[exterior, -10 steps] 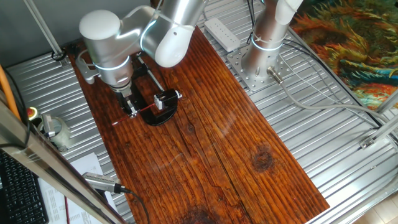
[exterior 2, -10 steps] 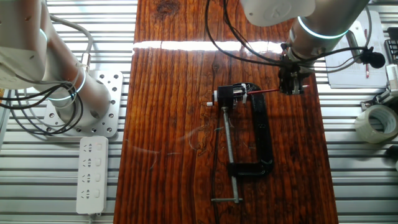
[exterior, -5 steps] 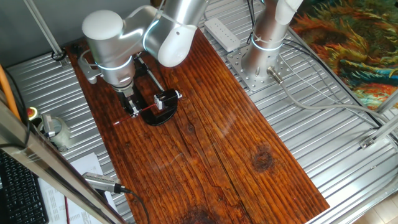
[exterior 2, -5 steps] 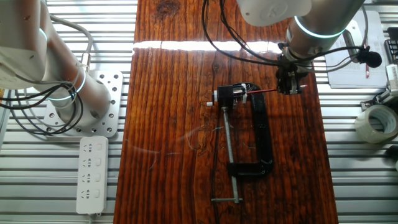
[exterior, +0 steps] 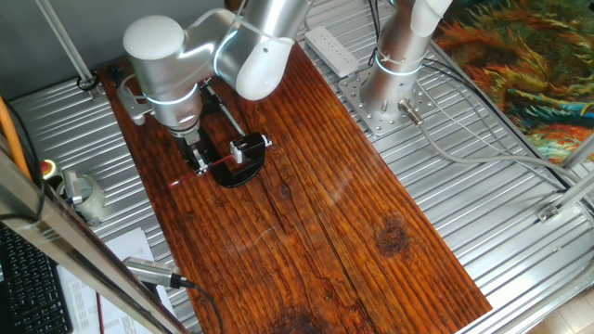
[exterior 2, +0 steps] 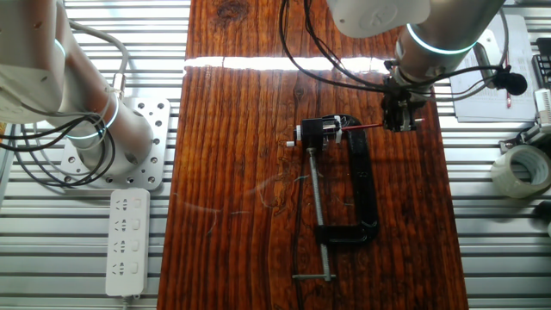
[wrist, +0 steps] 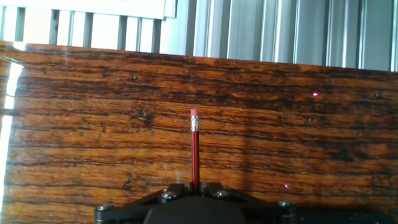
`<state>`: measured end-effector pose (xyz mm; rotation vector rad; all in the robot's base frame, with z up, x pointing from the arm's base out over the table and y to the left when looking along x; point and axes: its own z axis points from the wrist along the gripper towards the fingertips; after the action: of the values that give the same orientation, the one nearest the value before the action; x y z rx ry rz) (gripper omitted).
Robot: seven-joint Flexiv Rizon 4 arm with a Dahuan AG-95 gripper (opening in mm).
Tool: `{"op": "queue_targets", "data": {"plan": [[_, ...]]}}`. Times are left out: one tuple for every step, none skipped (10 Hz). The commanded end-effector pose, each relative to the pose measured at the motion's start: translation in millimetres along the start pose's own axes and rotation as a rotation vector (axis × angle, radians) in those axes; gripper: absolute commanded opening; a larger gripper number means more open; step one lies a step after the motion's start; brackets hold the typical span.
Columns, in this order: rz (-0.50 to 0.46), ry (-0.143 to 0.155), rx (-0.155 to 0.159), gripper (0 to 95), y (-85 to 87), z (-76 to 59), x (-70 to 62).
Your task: Insert the pencil into the pencil sharpener
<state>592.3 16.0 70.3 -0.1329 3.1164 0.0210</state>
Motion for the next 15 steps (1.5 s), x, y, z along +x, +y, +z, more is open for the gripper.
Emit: {"op": "queue_targets", "data": {"plan": [[0.001,-0.001,-0.001,0.0,-0.3,-0.6,3.1],[0.001,0.000,-0.002,0.0,-0.3,-0.6,4.9],[0.002,0.000,-0.002,0.0,0.3,-0.3,6.0],[0.004,0.000,-0.002,0.0,1.2,0.6,7.4],[0.005,0.000,-0.002,0.0,1.8,1.7,8.7],[0.004,0.000,-0.001,0.0,1.7,2.1,9.5],[0.003,0.001,0.000,0.0,1.5,2.4,10.8],[0.004,0.002,-0.001,0.0,1.4,2.4,12.0],[0.004,0.002,-0.001,0.0,1.6,2.4,12.9],[0.004,0.002,-0.002,0.0,1.8,2.4,14.9],[0.004,0.002,-0.002,0.0,1.8,2.4,14.9],[0.002,0.001,-0.002,0.0,0.8,3.9,19.1],[0.001,0.001,-0.002,0.0,0.7,3.8,20.1],[0.001,0.002,-0.001,0.0,0.8,3.8,21.2],[0.001,0.002,-0.002,0.0,1.0,3.8,22.7]]}}
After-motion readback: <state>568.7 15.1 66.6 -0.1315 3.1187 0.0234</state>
